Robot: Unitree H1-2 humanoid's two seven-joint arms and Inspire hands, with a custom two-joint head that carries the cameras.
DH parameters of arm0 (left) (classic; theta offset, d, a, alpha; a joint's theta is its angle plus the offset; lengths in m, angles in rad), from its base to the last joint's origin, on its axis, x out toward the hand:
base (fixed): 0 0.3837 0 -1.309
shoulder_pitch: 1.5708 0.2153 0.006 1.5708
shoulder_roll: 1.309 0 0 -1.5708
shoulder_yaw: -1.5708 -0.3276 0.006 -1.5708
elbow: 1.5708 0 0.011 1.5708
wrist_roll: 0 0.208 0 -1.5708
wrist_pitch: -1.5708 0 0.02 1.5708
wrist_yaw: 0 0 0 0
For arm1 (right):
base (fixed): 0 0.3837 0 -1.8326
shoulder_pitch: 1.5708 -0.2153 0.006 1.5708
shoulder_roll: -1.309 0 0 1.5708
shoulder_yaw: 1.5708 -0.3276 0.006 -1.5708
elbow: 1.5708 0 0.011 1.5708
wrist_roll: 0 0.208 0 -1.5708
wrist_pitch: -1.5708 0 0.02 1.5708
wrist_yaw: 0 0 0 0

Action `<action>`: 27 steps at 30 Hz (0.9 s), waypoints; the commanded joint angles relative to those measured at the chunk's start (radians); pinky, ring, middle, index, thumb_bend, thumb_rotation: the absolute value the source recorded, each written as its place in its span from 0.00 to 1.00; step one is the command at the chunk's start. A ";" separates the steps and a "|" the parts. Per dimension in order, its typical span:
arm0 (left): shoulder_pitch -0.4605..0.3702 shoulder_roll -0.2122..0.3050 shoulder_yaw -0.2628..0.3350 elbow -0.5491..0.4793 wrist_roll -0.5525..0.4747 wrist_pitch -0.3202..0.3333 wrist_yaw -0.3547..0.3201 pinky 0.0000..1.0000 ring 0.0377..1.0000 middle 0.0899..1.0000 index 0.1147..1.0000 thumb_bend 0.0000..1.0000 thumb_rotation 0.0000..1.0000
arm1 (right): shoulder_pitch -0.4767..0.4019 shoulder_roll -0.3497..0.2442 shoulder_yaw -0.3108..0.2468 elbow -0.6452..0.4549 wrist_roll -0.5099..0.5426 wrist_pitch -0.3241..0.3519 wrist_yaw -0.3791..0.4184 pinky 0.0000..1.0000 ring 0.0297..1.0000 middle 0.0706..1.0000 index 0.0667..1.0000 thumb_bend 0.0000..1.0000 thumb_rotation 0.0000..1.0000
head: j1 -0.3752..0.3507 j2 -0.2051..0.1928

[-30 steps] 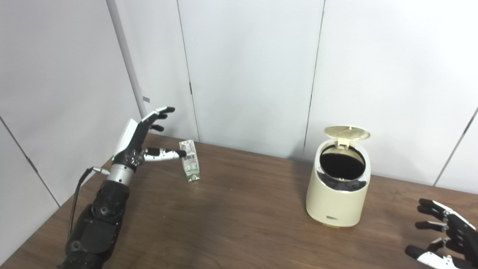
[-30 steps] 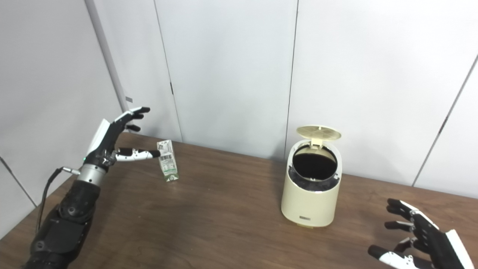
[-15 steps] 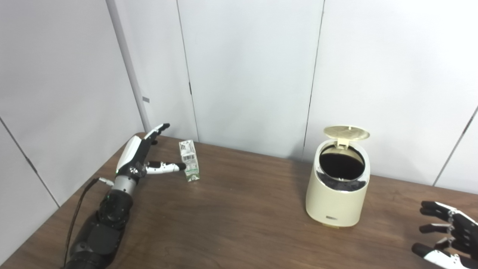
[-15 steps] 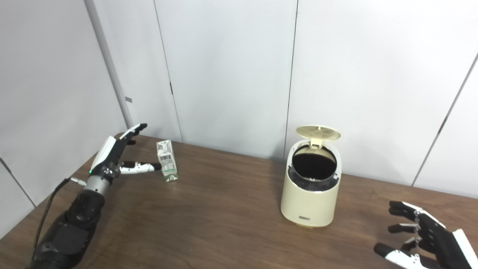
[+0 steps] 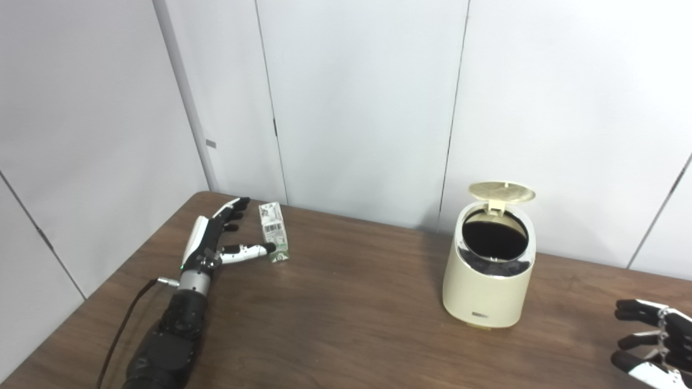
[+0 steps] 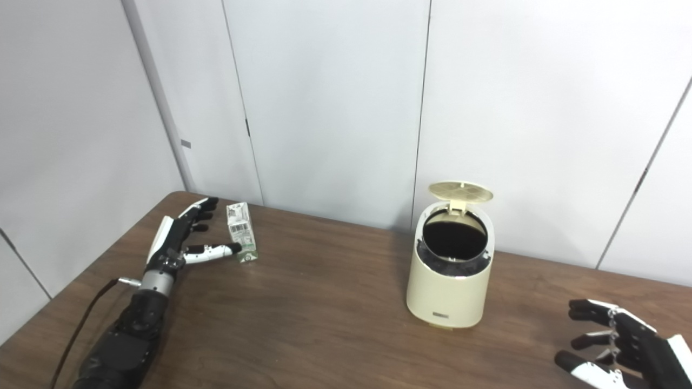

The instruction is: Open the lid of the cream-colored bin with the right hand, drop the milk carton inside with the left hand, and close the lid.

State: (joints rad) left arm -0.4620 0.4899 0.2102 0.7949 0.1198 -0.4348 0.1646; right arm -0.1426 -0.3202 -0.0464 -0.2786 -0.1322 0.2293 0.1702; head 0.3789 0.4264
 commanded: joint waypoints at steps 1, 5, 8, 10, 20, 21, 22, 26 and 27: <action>-0.050 0.013 0.024 -0.003 -0.063 -0.035 -0.004 0.70 0.75 0.77 0.79 1.00 0.19 | -0.021 -0.016 -0.010 -0.035 0.000 -0.017 -0.006 0.28 0.54 0.69 0.67 1.00 0.51 | 0.000 0.002; -0.060 -0.004 0.044 0.017 -0.122 -0.034 -0.022 0.67 0.67 0.68 0.71 1.00 0.18 | -0.017 -0.023 -0.004 -0.041 -0.005 -0.014 0.001 0.29 0.54 0.70 0.67 1.00 0.52 | -0.002 0.006; -0.063 -0.009 0.045 0.027 -0.134 -0.033 -0.022 0.69 0.68 0.69 0.72 0.98 0.17 | -0.013 -0.026 -0.003 -0.046 -0.007 -0.008 0.002 0.30 0.56 0.71 0.69 1.00 0.51 | -0.003 0.010; -0.064 -0.009 0.037 0.030 -0.124 -0.034 -0.010 0.70 0.68 0.70 0.74 0.97 0.17 | -0.011 -0.027 -0.005 -0.050 -0.004 -0.005 0.004 0.31 0.56 0.72 0.69 1.00 0.50 | -0.005 0.011; -0.081 -0.011 0.014 0.064 -0.097 -0.035 0.023 0.71 0.72 0.74 0.76 1.00 0.24 | 0.000 -0.034 -0.008 -0.084 -0.012 0.029 0.012 0.31 0.57 0.74 0.70 1.00 0.52 | -0.015 0.023; -0.081 -0.011 0.011 0.064 -0.095 -0.035 0.025 0.71 0.72 0.74 0.76 1.00 0.24 | 0.001 -0.035 -0.008 -0.085 -0.012 0.028 0.013 0.31 0.57 0.73 0.70 1.00 0.53 | -0.016 0.023; -0.081 -0.012 0.009 0.064 -0.096 -0.035 0.026 0.70 0.72 0.74 0.76 1.00 0.24 | 0.003 -0.037 -0.008 -0.085 -0.014 0.027 0.013 0.31 0.57 0.73 0.70 1.00 0.53 | -0.016 0.023; -0.085 -0.015 -0.001 0.071 -0.098 -0.035 0.032 0.70 0.72 0.73 0.75 1.00 0.22 | 0.008 -0.039 -0.008 -0.087 -0.017 0.023 0.014 0.31 0.57 0.74 0.71 1.00 0.54 | -0.018 0.025; -0.086 -0.014 -0.005 0.075 -0.093 -0.035 0.036 0.69 0.71 0.73 0.75 1.00 0.22 | 0.009 -0.041 -0.008 -0.086 -0.016 0.018 0.014 0.31 0.57 0.74 0.71 1.00 0.54 | -0.018 0.025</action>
State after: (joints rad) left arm -0.4996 0.4481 0.2083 0.8770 0.0107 -0.4369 0.1844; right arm -0.1164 -0.3445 -0.0427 -0.3223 -0.1486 0.2652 0.1872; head 0.3605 0.4510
